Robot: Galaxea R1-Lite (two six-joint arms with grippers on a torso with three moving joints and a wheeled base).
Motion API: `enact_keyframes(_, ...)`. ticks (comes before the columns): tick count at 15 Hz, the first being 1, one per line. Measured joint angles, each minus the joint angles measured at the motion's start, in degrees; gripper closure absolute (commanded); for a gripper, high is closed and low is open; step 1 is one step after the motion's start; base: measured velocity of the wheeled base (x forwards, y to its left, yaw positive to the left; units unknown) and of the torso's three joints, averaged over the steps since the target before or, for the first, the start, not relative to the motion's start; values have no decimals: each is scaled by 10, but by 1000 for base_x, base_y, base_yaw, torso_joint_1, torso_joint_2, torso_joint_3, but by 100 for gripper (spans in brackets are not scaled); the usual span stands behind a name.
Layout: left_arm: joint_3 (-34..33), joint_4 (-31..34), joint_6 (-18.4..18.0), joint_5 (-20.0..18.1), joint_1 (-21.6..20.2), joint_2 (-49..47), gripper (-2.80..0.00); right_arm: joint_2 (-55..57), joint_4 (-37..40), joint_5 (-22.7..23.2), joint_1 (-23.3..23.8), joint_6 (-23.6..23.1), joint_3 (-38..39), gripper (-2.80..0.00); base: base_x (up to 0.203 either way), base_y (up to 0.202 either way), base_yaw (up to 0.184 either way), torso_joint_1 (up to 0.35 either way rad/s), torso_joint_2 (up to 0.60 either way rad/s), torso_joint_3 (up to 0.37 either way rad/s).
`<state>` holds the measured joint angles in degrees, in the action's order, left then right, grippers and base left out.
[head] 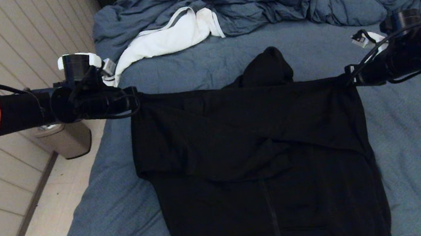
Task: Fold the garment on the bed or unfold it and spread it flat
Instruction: Unfold the black sweatshirt
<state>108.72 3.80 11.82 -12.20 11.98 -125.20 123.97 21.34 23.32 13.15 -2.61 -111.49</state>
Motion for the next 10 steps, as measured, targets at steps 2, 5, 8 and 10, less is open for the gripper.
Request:
enact_keyframes(2,16,4,0,0,-6,-10,0,6,-18,-7,-5,12,-5,0,0,0,0,0,0,0)
enact_keyframes(5,21,-10,0,0,-14,-20,0,11,-56,-15,-9,54,-6,0,0,0,0,0,0,0)
enact_keyframes(8,21,-22,0,1,-20,-27,0,19,-64,-22,-10,56,-6,0,0,0,0,0,0,0)
enact_keyframes(10,21,-23,0,2,-20,-31,0,24,-64,-23,-10,56,-6,0,0,0,0,0,0,0)
